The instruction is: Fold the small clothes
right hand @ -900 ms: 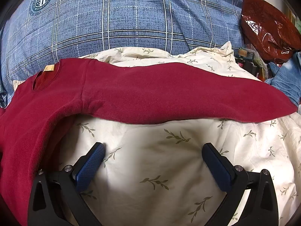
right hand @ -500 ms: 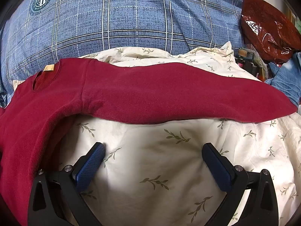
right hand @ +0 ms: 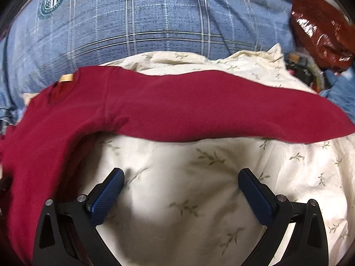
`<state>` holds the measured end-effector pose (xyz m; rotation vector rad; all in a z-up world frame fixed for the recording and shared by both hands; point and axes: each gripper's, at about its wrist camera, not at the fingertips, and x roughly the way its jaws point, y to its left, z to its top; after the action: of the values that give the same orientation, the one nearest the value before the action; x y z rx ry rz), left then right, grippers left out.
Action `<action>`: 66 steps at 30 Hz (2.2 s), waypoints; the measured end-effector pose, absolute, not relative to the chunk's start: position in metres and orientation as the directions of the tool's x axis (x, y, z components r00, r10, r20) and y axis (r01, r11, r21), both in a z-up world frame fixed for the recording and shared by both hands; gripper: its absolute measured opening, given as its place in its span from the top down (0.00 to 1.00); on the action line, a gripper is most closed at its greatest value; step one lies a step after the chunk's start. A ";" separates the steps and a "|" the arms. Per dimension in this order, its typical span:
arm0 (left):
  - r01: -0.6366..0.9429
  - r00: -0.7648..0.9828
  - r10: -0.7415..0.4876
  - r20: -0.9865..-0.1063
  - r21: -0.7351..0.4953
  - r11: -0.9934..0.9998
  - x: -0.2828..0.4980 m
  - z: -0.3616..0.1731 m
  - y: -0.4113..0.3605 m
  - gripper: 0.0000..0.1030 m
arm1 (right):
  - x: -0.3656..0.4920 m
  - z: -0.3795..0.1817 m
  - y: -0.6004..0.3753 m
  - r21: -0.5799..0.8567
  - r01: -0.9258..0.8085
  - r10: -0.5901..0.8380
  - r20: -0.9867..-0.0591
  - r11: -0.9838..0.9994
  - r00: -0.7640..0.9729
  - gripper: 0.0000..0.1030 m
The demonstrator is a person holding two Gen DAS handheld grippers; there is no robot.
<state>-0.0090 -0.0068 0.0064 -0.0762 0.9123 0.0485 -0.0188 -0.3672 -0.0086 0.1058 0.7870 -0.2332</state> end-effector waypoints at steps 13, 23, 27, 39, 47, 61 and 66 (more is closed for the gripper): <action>-0.115 0.709 0.085 -0.700 0.004 0.993 -0.063 0.092 0.018 0.09 | -0.074 0.081 -0.275 0.153 0.040 0.057 -0.578 0.987 0.814 0.00; -0.149 0.719 0.111 -0.686 0.005 0.989 -0.079 0.106 0.040 0.09 | -0.057 0.085 -0.191 0.118 -0.082 0.135 -0.568 0.990 0.812 0.00; -0.168 0.707 0.102 -0.699 -0.026 0.985 -0.064 0.103 0.054 0.09 | -0.051 0.074 -0.176 0.092 -0.099 0.134 -0.576 0.991 0.806 0.01; -0.239 0.678 0.125 -0.725 -0.057 0.969 -0.028 0.088 0.095 0.10 | -0.030 0.048 -0.160 0.073 -0.135 0.151 -0.622 0.988 0.768 0.01; -0.417 0.654 0.232 -0.720 -0.088 0.904 -0.002 0.090 0.169 0.11 | -0.020 0.036 -0.163 0.089 -0.140 0.164 -0.646 0.986 0.746 0.01; -0.577 0.597 0.403 -0.693 -0.022 0.817 0.097 0.064 0.252 0.69 | -0.001 0.013 -0.175 0.098 -0.138 0.168 -0.683 0.986 0.711 0.02; -0.479 0.646 0.296 -0.703 -0.071 0.875 0.116 0.069 0.230 0.95 | 0.001 0.013 -0.183 0.108 -0.144 0.179 -0.676 0.984 0.714 0.21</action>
<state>0.1159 0.2302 0.0690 -0.2612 0.7476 0.4465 0.0010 -0.1825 0.0133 0.0492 0.7542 0.1787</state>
